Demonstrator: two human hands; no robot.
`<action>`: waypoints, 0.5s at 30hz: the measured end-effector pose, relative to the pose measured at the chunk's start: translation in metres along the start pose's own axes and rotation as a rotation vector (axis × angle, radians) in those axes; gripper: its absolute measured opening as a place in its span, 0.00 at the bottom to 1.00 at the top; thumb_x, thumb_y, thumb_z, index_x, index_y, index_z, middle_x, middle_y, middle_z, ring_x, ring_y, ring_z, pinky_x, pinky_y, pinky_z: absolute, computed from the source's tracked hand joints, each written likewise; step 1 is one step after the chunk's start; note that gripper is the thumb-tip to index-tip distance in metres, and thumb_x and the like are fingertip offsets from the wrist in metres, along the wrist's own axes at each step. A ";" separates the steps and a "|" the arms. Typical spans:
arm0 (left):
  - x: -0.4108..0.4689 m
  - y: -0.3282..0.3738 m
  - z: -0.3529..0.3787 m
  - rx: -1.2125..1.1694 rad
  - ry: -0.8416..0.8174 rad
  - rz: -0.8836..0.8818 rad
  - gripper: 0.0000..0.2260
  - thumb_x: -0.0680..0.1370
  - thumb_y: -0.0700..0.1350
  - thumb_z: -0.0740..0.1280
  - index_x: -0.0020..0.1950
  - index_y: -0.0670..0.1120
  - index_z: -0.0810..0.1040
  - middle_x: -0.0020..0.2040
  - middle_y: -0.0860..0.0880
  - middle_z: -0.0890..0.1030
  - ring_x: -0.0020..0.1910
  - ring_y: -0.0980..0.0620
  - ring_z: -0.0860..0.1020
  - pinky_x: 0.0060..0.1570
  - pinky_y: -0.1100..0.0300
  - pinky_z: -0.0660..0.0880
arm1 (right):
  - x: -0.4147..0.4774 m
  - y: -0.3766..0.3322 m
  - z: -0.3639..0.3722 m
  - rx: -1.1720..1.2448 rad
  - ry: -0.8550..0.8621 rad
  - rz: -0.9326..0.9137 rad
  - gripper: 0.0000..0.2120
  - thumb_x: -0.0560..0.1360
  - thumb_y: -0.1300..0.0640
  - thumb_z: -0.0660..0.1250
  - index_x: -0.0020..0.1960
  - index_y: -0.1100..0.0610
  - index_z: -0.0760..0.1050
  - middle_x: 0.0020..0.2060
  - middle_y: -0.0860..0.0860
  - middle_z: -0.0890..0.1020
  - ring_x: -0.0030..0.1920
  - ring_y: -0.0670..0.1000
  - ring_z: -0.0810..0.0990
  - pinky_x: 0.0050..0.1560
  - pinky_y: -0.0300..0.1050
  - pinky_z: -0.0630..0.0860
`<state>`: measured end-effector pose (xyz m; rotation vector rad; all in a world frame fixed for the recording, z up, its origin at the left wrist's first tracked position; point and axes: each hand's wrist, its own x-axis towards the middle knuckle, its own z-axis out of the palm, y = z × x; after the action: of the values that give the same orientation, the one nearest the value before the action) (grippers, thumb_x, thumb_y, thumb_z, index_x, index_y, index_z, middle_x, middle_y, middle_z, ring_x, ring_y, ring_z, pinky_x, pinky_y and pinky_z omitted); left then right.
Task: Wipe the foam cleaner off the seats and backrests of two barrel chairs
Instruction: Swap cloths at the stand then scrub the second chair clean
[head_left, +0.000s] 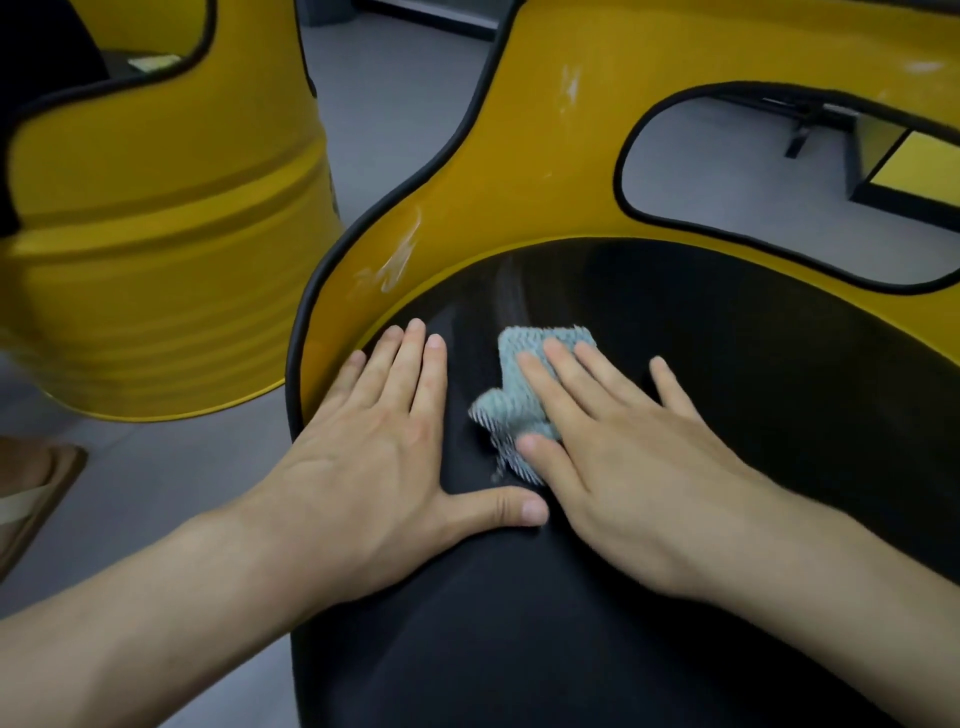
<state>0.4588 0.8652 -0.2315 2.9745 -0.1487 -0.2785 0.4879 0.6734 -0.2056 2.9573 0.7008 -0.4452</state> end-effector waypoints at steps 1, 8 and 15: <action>0.000 0.000 0.001 -0.002 0.003 -0.001 0.64 0.54 0.88 0.35 0.78 0.48 0.24 0.79 0.49 0.25 0.77 0.54 0.25 0.78 0.53 0.32 | -0.006 -0.001 0.001 -0.021 -0.012 0.004 0.30 0.80 0.37 0.31 0.77 0.44 0.25 0.78 0.42 0.30 0.77 0.44 0.27 0.78 0.60 0.34; 0.002 0.000 0.000 0.022 -0.024 -0.015 0.64 0.53 0.88 0.34 0.77 0.48 0.22 0.77 0.49 0.23 0.76 0.54 0.24 0.77 0.52 0.31 | 0.088 -0.005 -0.016 0.087 0.044 0.060 0.30 0.83 0.38 0.38 0.81 0.46 0.34 0.80 0.46 0.35 0.79 0.49 0.31 0.76 0.66 0.35; -0.001 0.002 -0.002 0.004 -0.018 -0.015 0.64 0.55 0.87 0.36 0.78 0.48 0.24 0.78 0.50 0.24 0.76 0.53 0.24 0.77 0.53 0.31 | 0.166 0.016 -0.043 0.106 0.036 0.170 0.30 0.84 0.40 0.39 0.82 0.50 0.42 0.82 0.48 0.44 0.81 0.52 0.39 0.74 0.72 0.36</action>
<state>0.4578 0.8637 -0.2289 2.9791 -0.1295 -0.3073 0.6485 0.7364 -0.2135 3.0978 0.4356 -0.4299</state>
